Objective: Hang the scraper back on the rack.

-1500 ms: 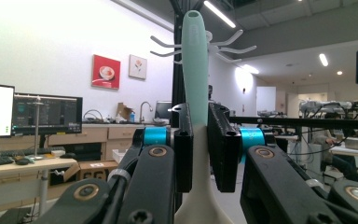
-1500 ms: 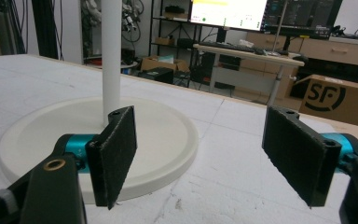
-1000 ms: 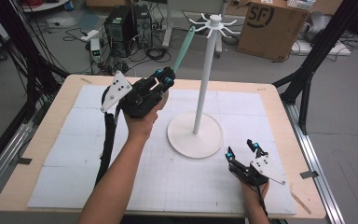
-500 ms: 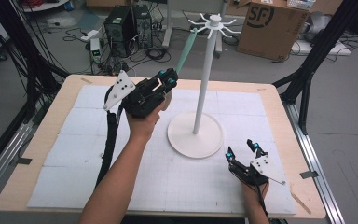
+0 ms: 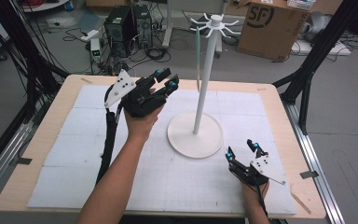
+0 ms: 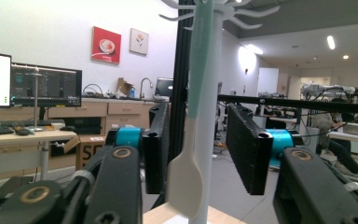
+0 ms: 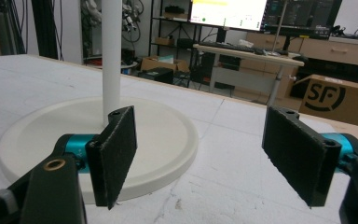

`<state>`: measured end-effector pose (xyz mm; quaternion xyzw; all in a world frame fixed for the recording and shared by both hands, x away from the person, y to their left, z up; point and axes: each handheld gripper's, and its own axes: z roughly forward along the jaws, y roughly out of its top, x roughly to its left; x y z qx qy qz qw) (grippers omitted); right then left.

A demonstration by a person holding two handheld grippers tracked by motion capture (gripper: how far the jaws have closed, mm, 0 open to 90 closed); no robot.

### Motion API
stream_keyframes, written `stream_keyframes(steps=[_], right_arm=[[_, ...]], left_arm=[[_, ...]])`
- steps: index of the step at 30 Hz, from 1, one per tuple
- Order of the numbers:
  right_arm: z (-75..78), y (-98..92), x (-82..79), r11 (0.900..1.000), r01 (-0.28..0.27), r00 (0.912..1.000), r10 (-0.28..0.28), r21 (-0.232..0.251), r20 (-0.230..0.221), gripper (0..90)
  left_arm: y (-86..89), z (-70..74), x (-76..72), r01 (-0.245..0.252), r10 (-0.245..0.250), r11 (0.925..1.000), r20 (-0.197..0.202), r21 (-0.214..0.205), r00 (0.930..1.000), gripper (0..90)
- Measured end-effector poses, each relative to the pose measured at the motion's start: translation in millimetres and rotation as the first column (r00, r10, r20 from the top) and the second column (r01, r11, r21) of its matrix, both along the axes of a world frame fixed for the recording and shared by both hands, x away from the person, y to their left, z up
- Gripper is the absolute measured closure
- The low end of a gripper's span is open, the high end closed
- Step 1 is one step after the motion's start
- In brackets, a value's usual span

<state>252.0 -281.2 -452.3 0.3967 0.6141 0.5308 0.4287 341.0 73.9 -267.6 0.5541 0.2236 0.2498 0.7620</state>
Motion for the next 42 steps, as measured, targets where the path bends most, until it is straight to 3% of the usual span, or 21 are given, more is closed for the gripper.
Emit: stream_keyframes(steps=[9,12,16,20,23,35,39,42], right_arm=[[0.0,0.0,0.1,1.0000,0.000,1.0000,0.000,0.000,0.002,26.0],[0.0,0.1,0.1,1.0000,0.000,1.0000,0.000,0.001,0.001,26.0],[0.0,-0.2,0.0,1.0000,0.000,1.0000,0.000,-0.003,0.001,26.0],[0.0,-0.4,0.1,1.0000,-0.001,1.0000,0.001,-0.001,0.001,26.0],[0.0,-0.3,0.0,1.0000,-0.002,1.0000,0.002,-0.001,0.001,25.9],[-0.1,0.0,-0.2,1.0000,0.000,1.0000,0.000,0.000,0.003,25.9],[0.0,0.1,-0.2,1.0000,0.000,1.0000,0.000,-0.003,0.006,25.8],[0.0,-0.1,-0.2,1.0000,0.000,1.0000,0.001,-0.008,0.009,25.8]], left_arm=[[0.9,-0.6,-0.8,0.007,-0.007,0.9997,-0.009,0.023,0.9999,44.8],[1.7,-1.8,-0.8,0.003,-0.003,0.9996,-0.010,0.026,0.9999,44.0],[2.6,-5.3,-5.1,0.000,0.000,0.9981,-0.009,0.061,1.0000,42.5],[6.7,-17.6,-17.2,-0.007,0.006,0.9919,0.011,0.127,0.9999,39.1],[14.9,-28.9,-25.6,-0.028,0.028,0.9872,0.000,0.157,0.9996,34.8],[67.9,-73.6,-60.7,-0.111,0.124,0.9710,-0.049,0.212,0.9911,27.1],[83.0,-92.7,-74.0,-0.154,0.166,0.9564,-0.029,0.248,0.9856,24.8],[94.7,-106.2,-79.8,-0.175,0.193,0.9533,-0.048,0.246,0.9801,24.9]])
